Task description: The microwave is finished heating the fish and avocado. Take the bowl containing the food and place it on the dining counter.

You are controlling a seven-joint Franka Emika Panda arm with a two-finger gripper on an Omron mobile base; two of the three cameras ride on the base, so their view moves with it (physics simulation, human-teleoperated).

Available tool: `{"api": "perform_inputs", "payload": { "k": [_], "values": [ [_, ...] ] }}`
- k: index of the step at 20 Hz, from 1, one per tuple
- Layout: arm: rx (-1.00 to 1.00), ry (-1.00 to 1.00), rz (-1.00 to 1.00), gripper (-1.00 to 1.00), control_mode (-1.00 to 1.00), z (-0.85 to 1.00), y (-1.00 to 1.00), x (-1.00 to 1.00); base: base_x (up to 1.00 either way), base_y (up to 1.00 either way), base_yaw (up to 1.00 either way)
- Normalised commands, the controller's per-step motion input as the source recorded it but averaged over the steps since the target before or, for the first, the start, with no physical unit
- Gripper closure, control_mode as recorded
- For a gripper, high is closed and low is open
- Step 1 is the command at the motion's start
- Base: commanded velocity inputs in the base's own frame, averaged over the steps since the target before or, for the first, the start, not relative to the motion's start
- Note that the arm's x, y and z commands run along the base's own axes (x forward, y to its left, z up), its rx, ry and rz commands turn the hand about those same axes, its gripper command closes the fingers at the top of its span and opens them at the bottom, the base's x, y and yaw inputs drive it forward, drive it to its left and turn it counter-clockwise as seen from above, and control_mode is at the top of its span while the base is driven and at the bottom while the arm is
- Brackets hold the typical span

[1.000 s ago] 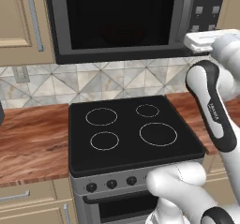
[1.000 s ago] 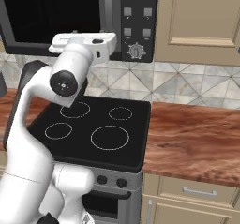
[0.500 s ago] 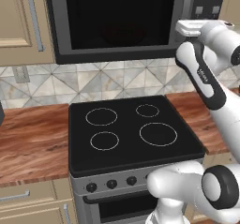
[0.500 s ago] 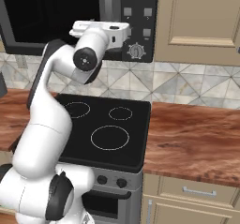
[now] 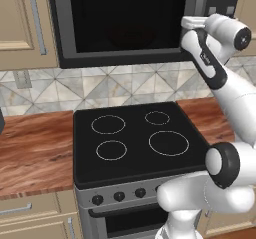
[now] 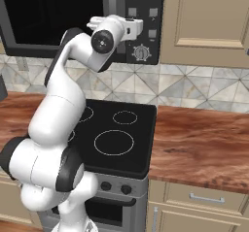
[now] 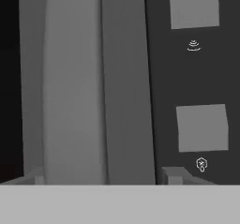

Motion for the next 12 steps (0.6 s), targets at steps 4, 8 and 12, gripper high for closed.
{"api": "perform_inputs", "payload": {
  "k": [4, 8, 12],
  "values": [
    [0.0, 0.1, 0.0, -1.0, -1.0, 0.0, 0.0, 0.8, 0.0, 0.0, 0.0],
    [0.0, 0.01, 0.0, 1.0, -1.0, 0.0, 0.0, 0.31, 0.0, 0.0, 0.0],
    [0.0, 0.0, 0.0, 1.0, -1.0, 0.0, 0.0, 0.0, 0.0, 0.0, 0.0]
  ]
}}
